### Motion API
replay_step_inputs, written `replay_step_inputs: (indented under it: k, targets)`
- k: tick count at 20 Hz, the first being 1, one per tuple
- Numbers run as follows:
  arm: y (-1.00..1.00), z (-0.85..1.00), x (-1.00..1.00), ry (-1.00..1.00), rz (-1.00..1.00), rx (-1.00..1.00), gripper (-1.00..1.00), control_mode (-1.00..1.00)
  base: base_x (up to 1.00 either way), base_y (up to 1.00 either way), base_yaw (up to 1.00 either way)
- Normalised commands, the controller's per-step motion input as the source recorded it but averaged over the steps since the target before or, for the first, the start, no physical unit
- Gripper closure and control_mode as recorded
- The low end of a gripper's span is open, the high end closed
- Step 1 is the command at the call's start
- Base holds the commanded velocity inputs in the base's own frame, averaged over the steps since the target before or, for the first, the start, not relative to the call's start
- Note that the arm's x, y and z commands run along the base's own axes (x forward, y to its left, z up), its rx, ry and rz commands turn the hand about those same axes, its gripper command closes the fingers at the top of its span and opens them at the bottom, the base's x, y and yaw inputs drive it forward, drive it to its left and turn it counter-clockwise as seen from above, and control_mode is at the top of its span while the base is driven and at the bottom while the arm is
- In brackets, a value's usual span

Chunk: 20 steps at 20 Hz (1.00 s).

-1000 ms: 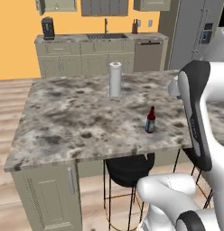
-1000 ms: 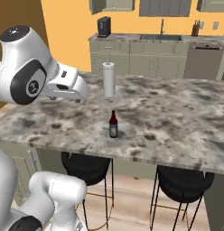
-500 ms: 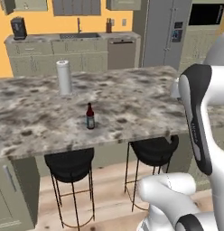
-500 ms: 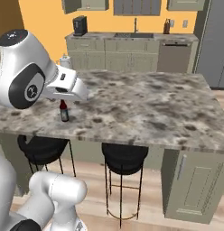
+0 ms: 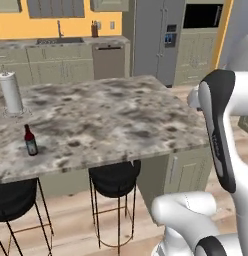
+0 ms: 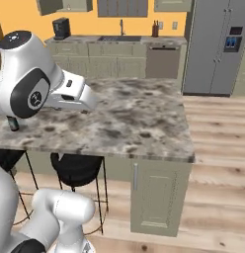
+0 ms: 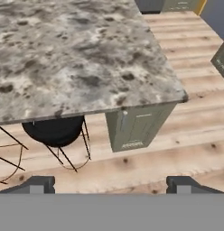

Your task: Get the candle and the beer from the cabinet and move them to the dining counter.

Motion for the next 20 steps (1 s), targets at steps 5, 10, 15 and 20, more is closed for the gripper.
replay_step_inputs:
  k: [5,10,15,20]
  targets:
    - [0.0,0.0,0.0,0.0,0.0,0.0,-1.0,1.0,0.47,-1.0,0.0]
    - [0.0,0.0,0.0,0.0,0.0,0.0,-1.0,1.0,0.5,-1.0,0.0]
    - [0.0,0.0,0.0,0.0,0.0,0.0,-1.0,1.0,0.49,-1.0,0.0]
    - [0.0,0.0,0.0,0.0,0.0,0.0,-1.0,1.0,0.41,-1.0,0.0]
